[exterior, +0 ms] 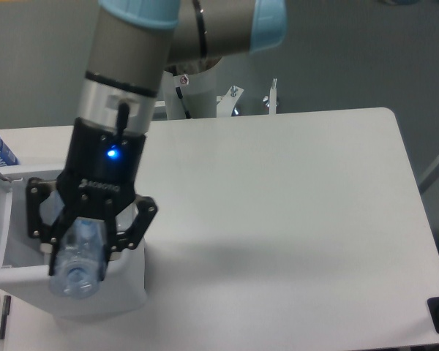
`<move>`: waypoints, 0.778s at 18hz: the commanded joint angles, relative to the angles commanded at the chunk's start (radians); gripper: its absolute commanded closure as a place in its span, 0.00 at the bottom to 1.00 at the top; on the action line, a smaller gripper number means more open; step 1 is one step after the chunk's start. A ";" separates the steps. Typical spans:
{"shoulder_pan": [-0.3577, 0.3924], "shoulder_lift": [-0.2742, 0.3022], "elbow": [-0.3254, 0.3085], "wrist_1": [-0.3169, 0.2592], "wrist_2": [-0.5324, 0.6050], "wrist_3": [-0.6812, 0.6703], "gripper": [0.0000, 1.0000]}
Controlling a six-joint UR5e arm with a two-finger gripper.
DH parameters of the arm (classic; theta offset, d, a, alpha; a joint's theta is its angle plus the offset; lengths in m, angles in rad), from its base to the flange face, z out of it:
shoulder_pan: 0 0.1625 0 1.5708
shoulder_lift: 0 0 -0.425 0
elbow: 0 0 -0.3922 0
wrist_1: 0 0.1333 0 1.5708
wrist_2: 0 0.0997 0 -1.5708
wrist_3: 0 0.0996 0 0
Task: Place the trash in the trash can
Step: 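Carry the bottle over the bin, lower it in, open gripper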
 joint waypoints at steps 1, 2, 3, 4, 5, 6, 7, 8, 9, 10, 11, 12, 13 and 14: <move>0.000 0.000 -0.009 0.000 0.000 0.000 0.04; 0.000 0.000 -0.014 0.000 0.000 0.000 0.00; 0.000 0.000 -0.015 0.000 0.000 0.000 0.00; 0.000 0.002 -0.017 0.000 0.001 0.009 0.00; 0.000 0.003 -0.015 0.000 0.002 0.020 0.00; 0.002 0.002 -0.006 0.002 0.003 0.021 0.00; 0.009 0.003 0.003 0.002 0.003 0.020 0.00; 0.014 0.005 0.006 0.002 0.005 0.020 0.00; 0.020 0.009 0.006 0.002 0.009 0.020 0.00; 0.031 0.014 0.006 0.002 0.011 0.020 0.00; 0.043 0.017 0.009 0.002 0.012 0.020 0.00; 0.057 0.017 0.017 0.000 0.020 0.021 0.00; 0.069 0.017 0.029 0.000 0.024 0.021 0.00; 0.083 0.015 0.038 0.000 0.025 0.021 0.00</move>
